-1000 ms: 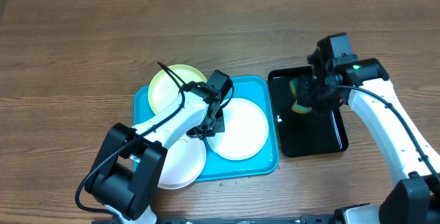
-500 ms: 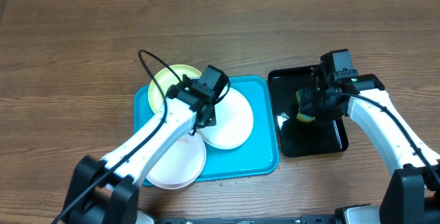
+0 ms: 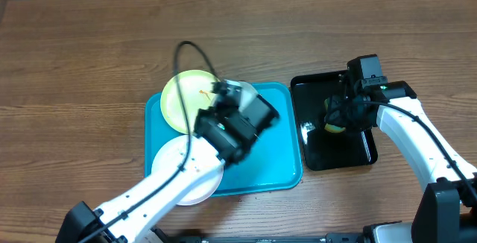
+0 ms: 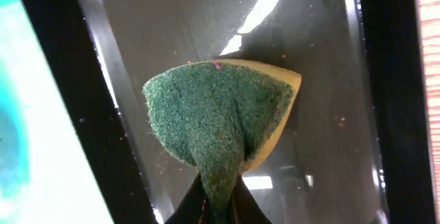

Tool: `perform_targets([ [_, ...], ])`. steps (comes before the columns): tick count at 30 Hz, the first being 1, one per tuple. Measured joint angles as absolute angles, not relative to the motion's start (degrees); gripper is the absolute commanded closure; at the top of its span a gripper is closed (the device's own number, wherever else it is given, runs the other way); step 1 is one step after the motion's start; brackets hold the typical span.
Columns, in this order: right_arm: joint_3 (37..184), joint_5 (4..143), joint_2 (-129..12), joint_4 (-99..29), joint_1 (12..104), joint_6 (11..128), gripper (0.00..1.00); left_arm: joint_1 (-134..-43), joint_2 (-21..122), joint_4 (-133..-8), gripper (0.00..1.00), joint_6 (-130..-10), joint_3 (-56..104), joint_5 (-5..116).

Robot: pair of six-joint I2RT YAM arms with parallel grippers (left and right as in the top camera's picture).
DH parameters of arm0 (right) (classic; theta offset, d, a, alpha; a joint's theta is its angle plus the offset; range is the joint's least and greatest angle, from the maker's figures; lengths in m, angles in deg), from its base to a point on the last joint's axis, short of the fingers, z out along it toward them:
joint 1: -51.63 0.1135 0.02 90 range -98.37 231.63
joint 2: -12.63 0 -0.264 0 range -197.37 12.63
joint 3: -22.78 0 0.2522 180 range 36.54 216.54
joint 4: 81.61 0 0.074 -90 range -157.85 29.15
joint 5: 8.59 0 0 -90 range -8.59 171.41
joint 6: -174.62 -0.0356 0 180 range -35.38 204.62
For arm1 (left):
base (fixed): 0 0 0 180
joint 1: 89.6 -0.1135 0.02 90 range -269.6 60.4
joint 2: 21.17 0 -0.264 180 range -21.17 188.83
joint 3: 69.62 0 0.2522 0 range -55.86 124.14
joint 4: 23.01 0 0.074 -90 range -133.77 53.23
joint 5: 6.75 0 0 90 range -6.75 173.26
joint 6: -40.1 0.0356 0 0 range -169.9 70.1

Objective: Clean dirty plates on tray and stack at the side

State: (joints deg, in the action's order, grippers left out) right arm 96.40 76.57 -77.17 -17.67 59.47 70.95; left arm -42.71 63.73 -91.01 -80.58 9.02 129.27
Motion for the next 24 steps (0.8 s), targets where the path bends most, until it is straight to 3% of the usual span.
perform_targets([
  [8,95.9,78.9,-77.2,-17.8,59.4,70.9,0.94,-31.7,63.7,-90.5,0.96,-79.4,9.0,149.7],
  [16,88.6,80.3,-77.2,-28.5,59.4,70.9,0.92,-31.5,63.7,-88.6,0.96,-79.5,9.0,149.3],
  [19,85.4,80.4,-77.3,-31.8,59.4,71.0,0.79,-31.6,63.7,-85.9,0.96,-79.6,9.0,143.4],
  [24,82.6,80.7,-77.3,-34.1,59.5,70.8,0.25,-34.7,63.7,-84.8,0.96,-82.0,9.0,128.1],
])
